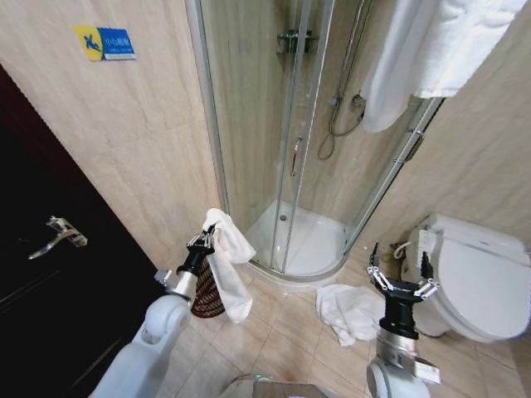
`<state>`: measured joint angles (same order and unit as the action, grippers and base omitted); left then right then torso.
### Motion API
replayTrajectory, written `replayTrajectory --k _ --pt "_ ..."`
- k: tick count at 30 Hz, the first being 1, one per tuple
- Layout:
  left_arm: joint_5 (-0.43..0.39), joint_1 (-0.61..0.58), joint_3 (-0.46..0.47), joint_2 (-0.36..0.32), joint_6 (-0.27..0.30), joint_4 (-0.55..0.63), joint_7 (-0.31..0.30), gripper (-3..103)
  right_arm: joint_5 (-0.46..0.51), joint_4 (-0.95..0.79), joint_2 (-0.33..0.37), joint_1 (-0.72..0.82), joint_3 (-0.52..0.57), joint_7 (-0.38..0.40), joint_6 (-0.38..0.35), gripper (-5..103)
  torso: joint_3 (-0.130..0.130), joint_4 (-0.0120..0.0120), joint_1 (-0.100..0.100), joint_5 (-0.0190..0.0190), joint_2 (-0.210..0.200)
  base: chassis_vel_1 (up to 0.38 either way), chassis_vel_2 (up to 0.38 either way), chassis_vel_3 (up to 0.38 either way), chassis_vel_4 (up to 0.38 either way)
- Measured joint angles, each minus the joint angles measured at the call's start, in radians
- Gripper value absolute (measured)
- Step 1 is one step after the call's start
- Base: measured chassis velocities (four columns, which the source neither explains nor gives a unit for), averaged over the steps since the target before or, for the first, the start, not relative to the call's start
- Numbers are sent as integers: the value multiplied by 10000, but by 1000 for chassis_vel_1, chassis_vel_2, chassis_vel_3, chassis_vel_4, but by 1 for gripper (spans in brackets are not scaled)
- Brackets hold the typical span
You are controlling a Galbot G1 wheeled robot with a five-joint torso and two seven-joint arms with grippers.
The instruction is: Discard the used towel into the hamper.
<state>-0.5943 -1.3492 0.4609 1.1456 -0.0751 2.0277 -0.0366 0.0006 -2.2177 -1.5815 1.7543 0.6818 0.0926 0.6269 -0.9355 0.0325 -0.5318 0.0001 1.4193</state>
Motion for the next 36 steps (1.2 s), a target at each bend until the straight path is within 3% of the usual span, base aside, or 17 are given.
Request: replayTrajectory --k 3,4,8,9,11,12,16,24,27,31,36 --pt "-54 197 -173 159 -15 -482 -19 4 408 -856 89 394 -188 -223 -1019 100 0 2 0 0 0 0 0 0 0" --pt "-54 197 -173 159 -15 -482 -19 4 408 -856 89 394 -188 -223 -1019 100 0 2 0 0 0 0 0 0 0" --pt "135 395 -544 977 27 -1128 -128 4 1534 -2509 505 813 -137 412 -4014 100 0 -2 0 -1 0 0 0 0 0" --pt "135 395 -544 977 27 -1128 -128 4 1534 -2509 505 813 -137 412 -4014 100 0 -2 0 -1 0 0 0 0 0" --pt "209 298 -497 1367 44 -1253 -135 4 2164 -2850 888 803 -41 884 -5258 100 1 -1 0 -1 0 0 0 0 0" --pt "209 298 -497 1367 44 -1253 -135 4 2164 -2850 888 803 -41 884 -5258 100 1 -1 0 -1 0 0 0 0 0" --pt "285 84 -371 1500 2 -1387 -135 4 2709 -2912 1152 748 50 1064 -6616 100 1 2 0 -1 0 0 0 0 0" --pt "-198 659 -374 289 -152 -1428 -43 4 2134 -2894 365 924 -256 555 -6644 100 1 0 0 -2 1 0 0 0 0" --pt "-638 1471 -502 -486 -154 -1730 -41 4 1920 -2875 262 876 -154 129 -6203 100 1 1 0 -3 1 0 0 0 0" --pt "-1031 2554 -894 -1045 -182 -2456 -123 4 2052 -2857 104 809 -256 160 -5823 100 0 1 0 -2 1 0 0 0 0" --pt "-1212 3434 -1276 -1169 -206 -3098 -176 4 1825 -2850 -39 775 -252 -23 -5354 100 0 0 0 -3 1 0 0 0 0"
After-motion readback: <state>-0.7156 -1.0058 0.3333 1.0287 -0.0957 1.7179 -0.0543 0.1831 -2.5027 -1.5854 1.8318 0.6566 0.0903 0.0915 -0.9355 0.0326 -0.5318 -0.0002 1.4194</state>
